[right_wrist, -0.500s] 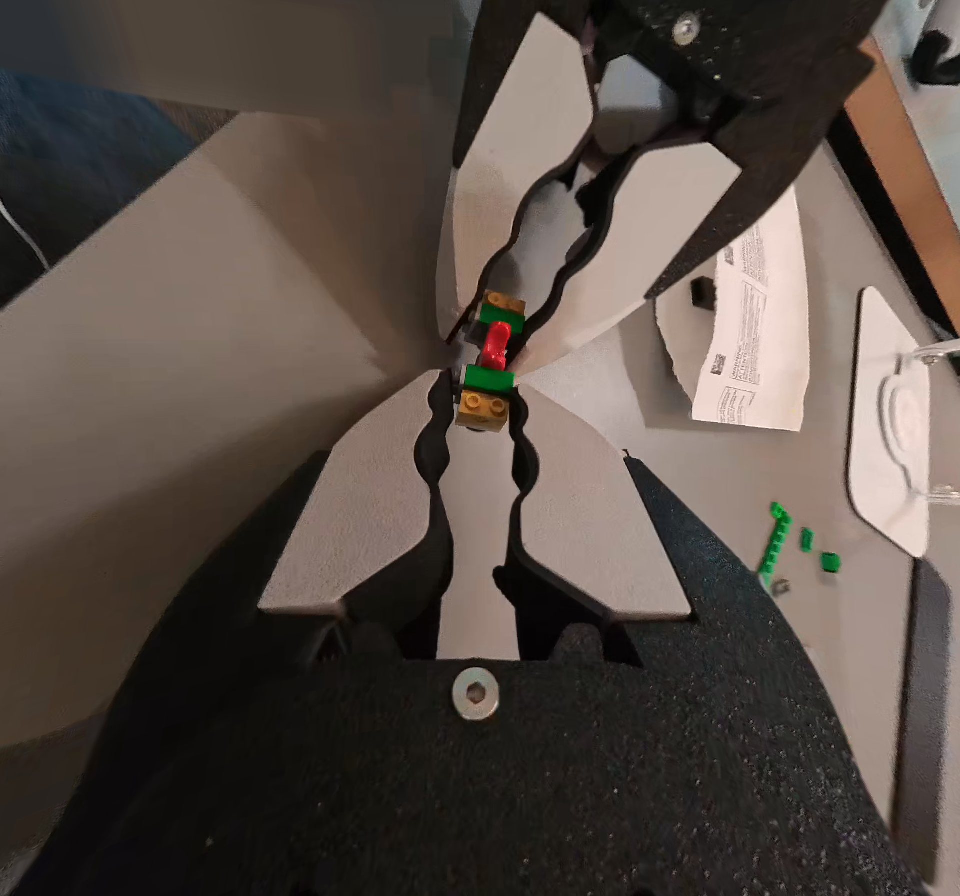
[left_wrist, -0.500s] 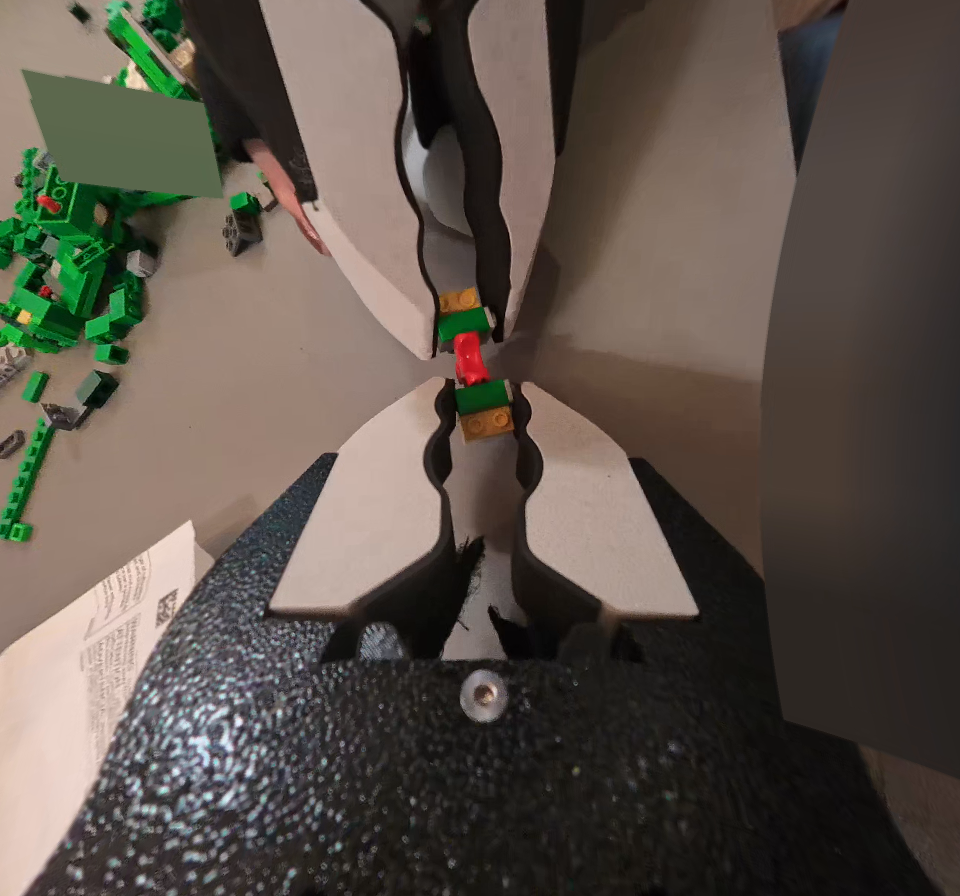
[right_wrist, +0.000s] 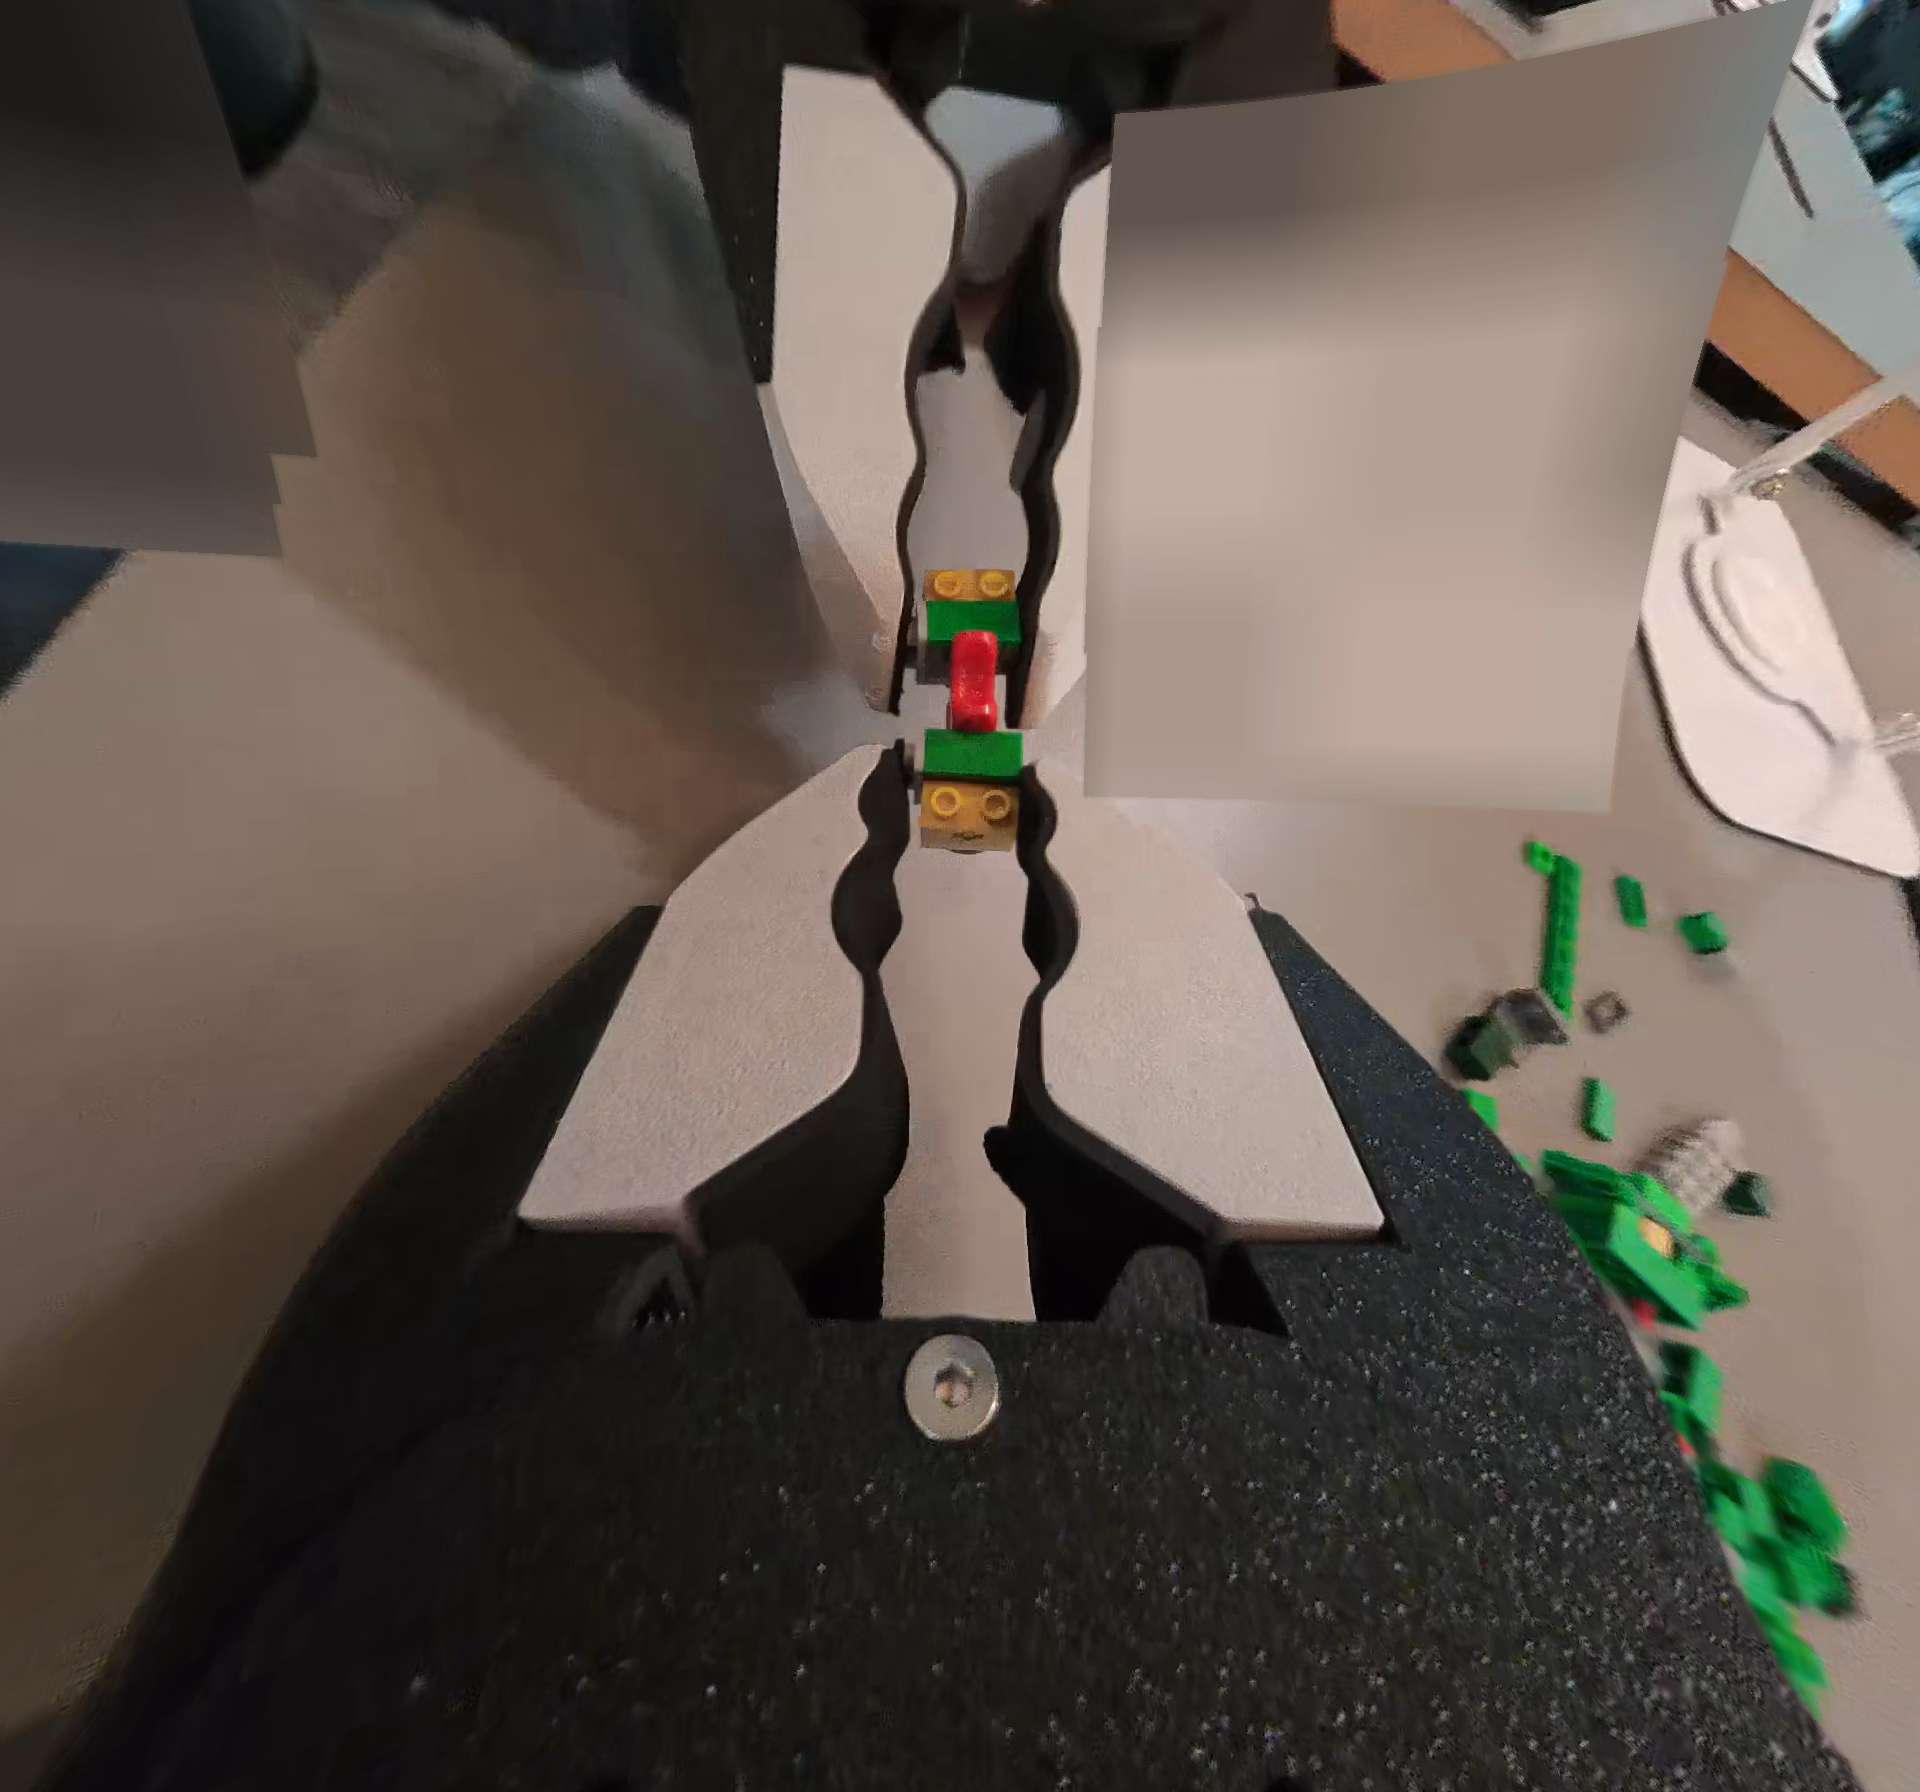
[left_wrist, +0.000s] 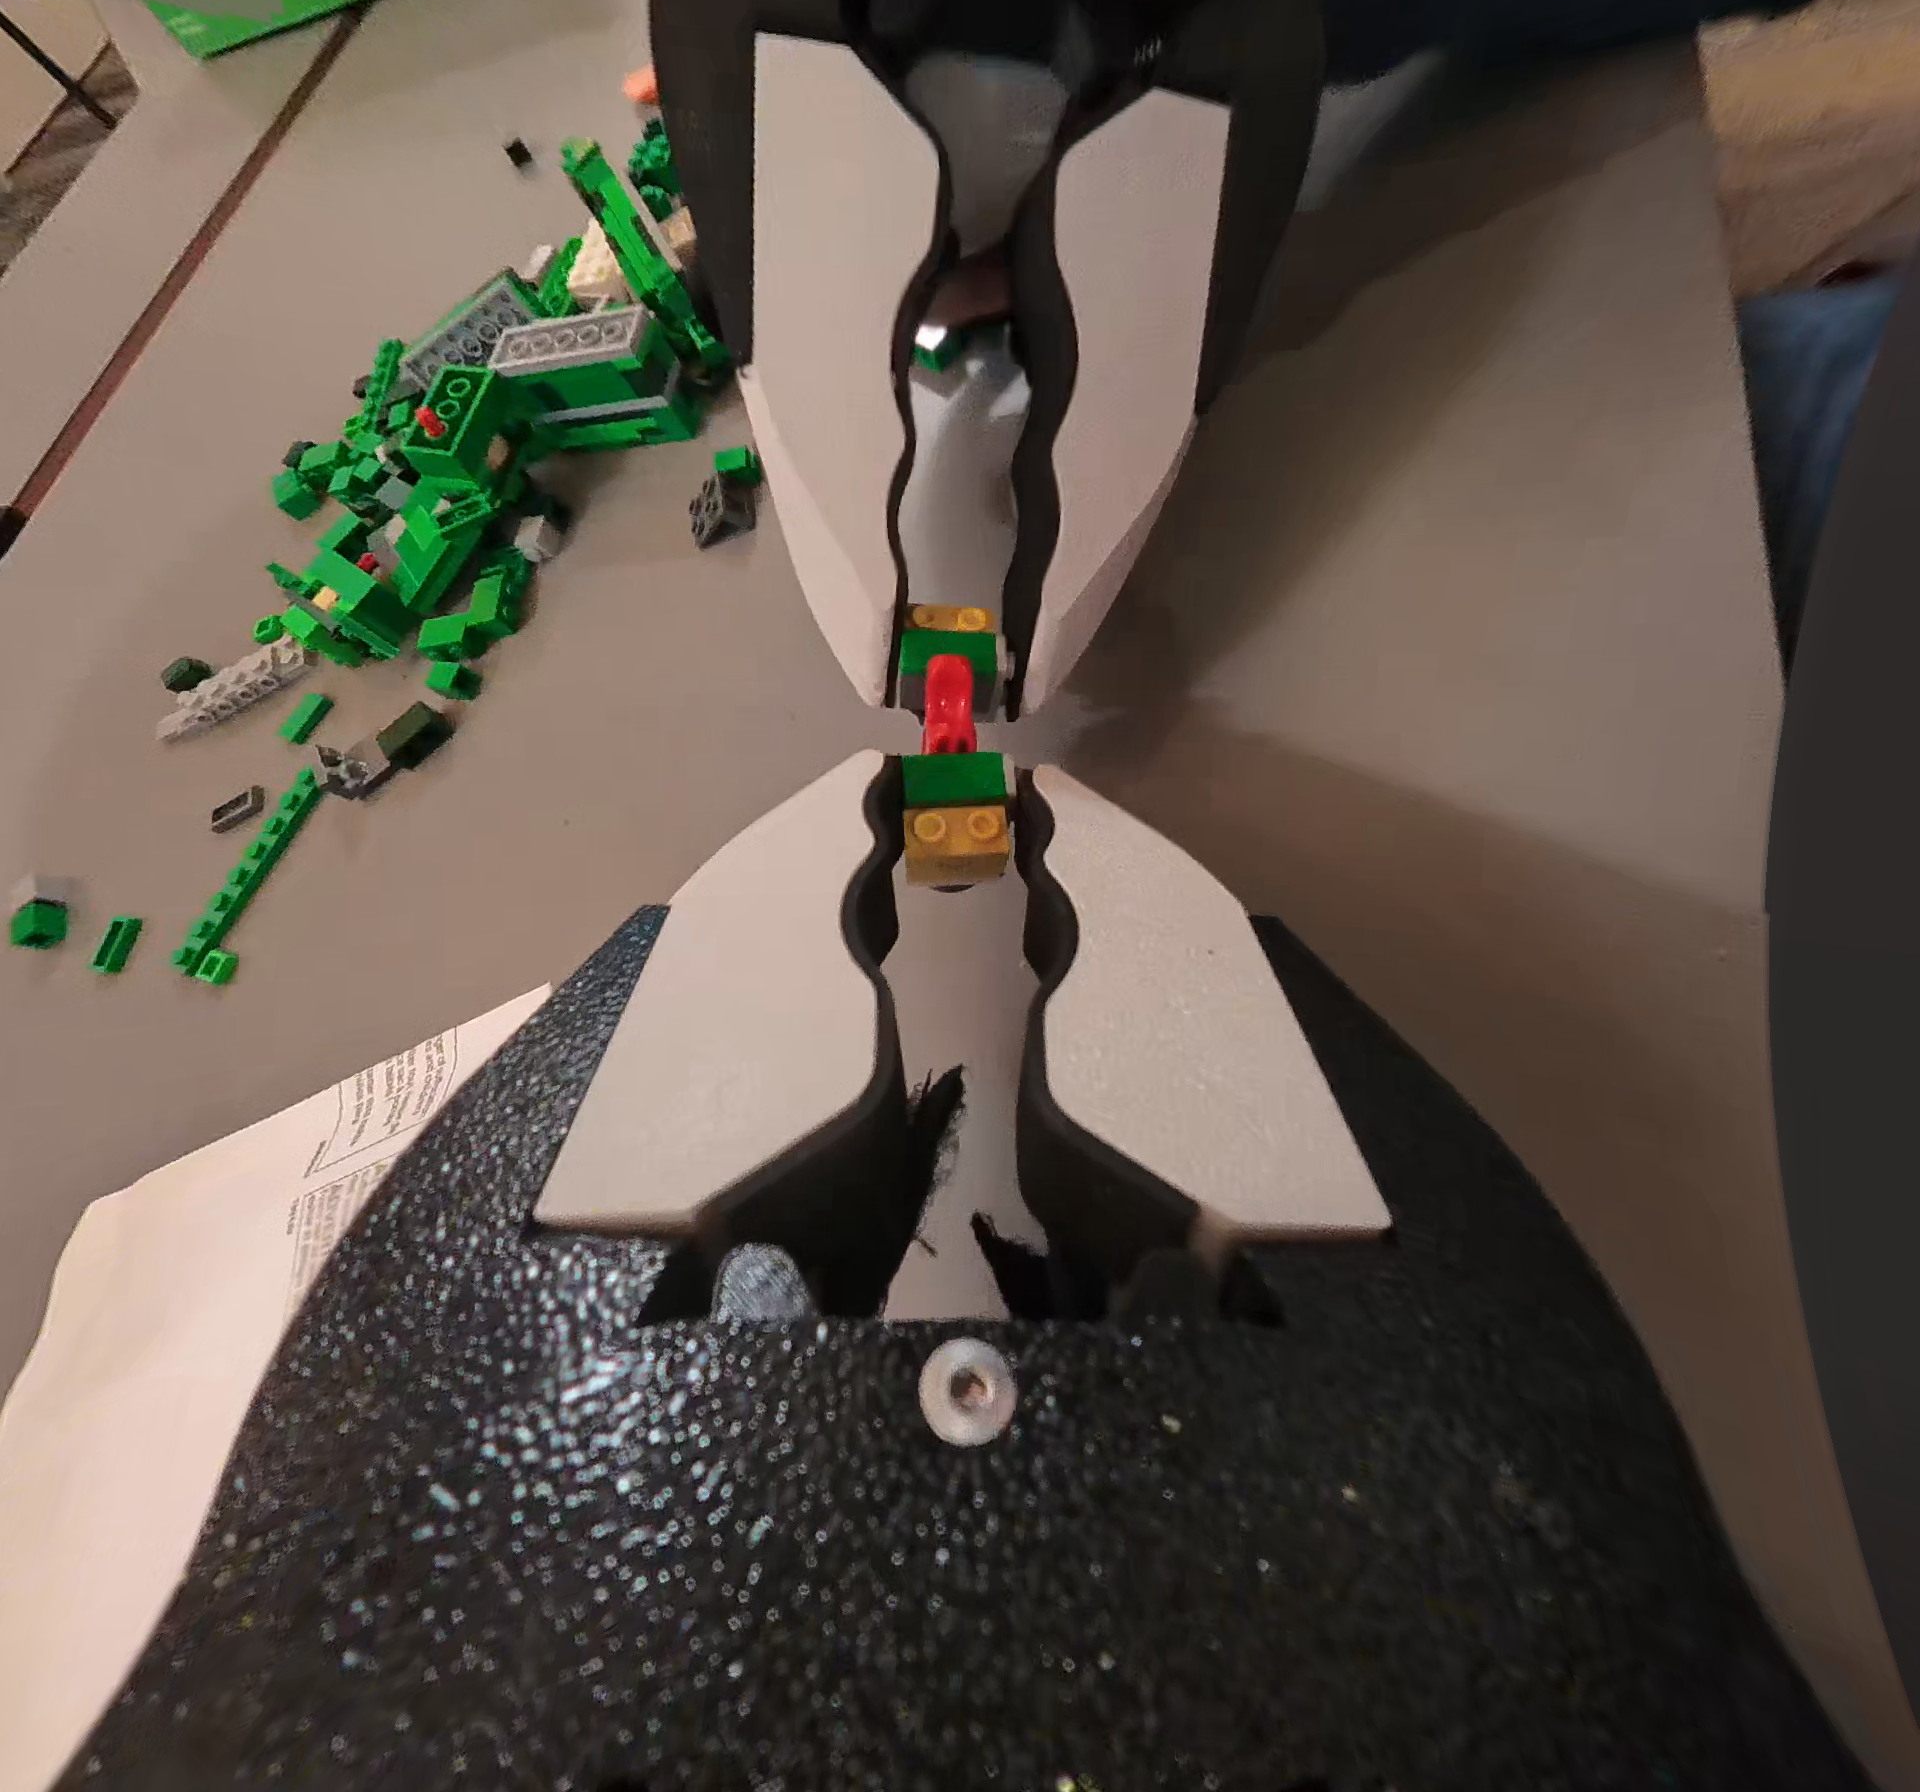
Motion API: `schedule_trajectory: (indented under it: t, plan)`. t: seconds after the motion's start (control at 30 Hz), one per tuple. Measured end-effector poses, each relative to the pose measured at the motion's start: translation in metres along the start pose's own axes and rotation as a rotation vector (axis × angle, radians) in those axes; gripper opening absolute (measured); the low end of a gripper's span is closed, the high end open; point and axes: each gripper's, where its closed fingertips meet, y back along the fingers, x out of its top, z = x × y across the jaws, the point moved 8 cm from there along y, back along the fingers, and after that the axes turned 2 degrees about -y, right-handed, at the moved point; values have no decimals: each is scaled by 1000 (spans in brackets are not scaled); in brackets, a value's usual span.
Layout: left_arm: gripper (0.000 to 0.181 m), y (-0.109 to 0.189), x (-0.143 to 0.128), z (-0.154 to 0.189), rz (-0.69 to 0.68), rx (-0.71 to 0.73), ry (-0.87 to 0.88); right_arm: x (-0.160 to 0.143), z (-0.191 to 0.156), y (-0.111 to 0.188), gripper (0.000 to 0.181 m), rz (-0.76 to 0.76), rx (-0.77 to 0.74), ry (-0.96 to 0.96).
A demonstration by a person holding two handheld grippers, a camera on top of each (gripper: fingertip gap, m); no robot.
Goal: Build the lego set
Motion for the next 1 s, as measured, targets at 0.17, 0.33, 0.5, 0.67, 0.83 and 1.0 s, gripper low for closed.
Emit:
schedule_trajectory:
  t: [0.17,0.33,0.5,0.67,0.83,1.0]
  plan:
    - [21,5,1,4,130,-108,24,1,-3,5,20,145,134,-19]
    - [21,3,-2,3,126,-100,35,-1,-1,3,20,110,103,-15]
    - [21,-1,-4,-3,36,-11,45,-6,6,-1,20,61,77,-134]
    - [21,3,2,-1,116,-80,85,-3,6,6,20,125,146,-163]
    - [21,-9,4,0,-41,-4,53,-6,3,1,23,-28,38,-84]
    - [21,-16,7,1,-51,13,51,1,-1,0,20,-92,-40,34]
